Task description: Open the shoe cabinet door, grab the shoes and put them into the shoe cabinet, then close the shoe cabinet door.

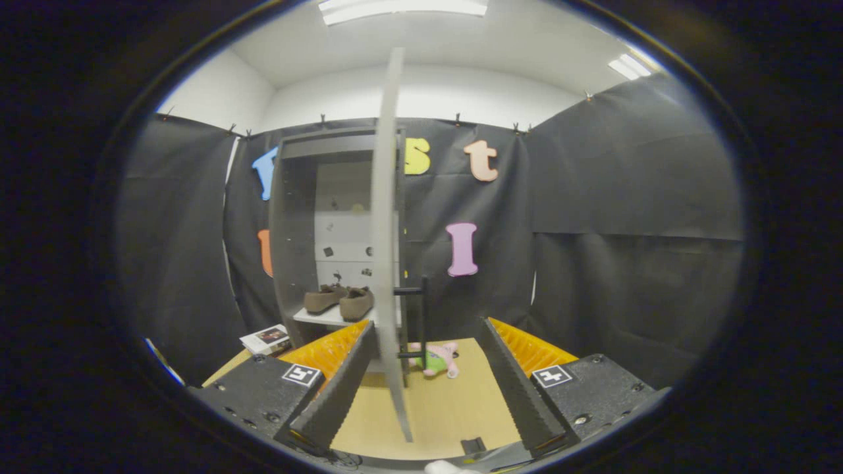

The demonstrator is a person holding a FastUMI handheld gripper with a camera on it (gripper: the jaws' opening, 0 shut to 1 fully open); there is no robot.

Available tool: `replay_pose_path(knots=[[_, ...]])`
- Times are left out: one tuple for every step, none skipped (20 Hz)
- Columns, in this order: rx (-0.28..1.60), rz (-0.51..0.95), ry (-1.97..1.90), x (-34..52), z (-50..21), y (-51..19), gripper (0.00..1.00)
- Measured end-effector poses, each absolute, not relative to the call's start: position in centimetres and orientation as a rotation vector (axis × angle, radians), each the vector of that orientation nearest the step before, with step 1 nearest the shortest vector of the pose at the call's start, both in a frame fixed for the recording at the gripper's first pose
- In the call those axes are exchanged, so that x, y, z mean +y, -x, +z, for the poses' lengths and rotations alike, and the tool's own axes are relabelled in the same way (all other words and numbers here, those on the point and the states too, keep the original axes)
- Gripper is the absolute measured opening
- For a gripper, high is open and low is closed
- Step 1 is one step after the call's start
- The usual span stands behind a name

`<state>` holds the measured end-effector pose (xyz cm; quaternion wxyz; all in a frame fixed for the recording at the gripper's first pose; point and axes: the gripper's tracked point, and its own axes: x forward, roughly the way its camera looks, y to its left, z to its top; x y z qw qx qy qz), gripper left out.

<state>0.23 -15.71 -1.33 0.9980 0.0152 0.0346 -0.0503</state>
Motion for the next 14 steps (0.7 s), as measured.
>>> replay_pose_path(knots=[[0.075, -0.094, -0.043, -17.1, -1.4, -0.9, 1.0], [0.073, -0.085, -0.054, -18.6, -1.3, -1.0, 1.0], [0.081, -0.067, -0.06, -19.6, -1.5, -1.8, 1.0], [0.087, -0.03, -0.067, -20.2, -1.5, -3.0, 1.0], [0.103, 0.003, -0.068, -19.9, -2.0, -3.7, 1.0], [0.116, 0.032, -0.063, -19.9, -2.7, -5.0, 1.0], [0.123, 0.061, -0.06, -19.9, -3.0, -6.0, 0.99], [0.127, 0.094, -0.063, -19.6, -3.1, -6.9, 0.99], [0.135, 0.115, -0.062, -19.4, -3.3, -7.3, 0.99], [0.124, 0.147, -0.05, -19.0, -3.0, -7.4, 0.99], [0.129, 0.175, -0.024, -18.8, -3.0, -7.3, 0.99], [0.129, 0.204, -0.012, -18.3, -3.0, -7.4, 0.99], [0.14, 0.202, 0.007, -18.0, -3.1, -7.4, 0.99], [0.129, 0.206, 0.019, -17.9, -2.8, -7.4, 0.96]])
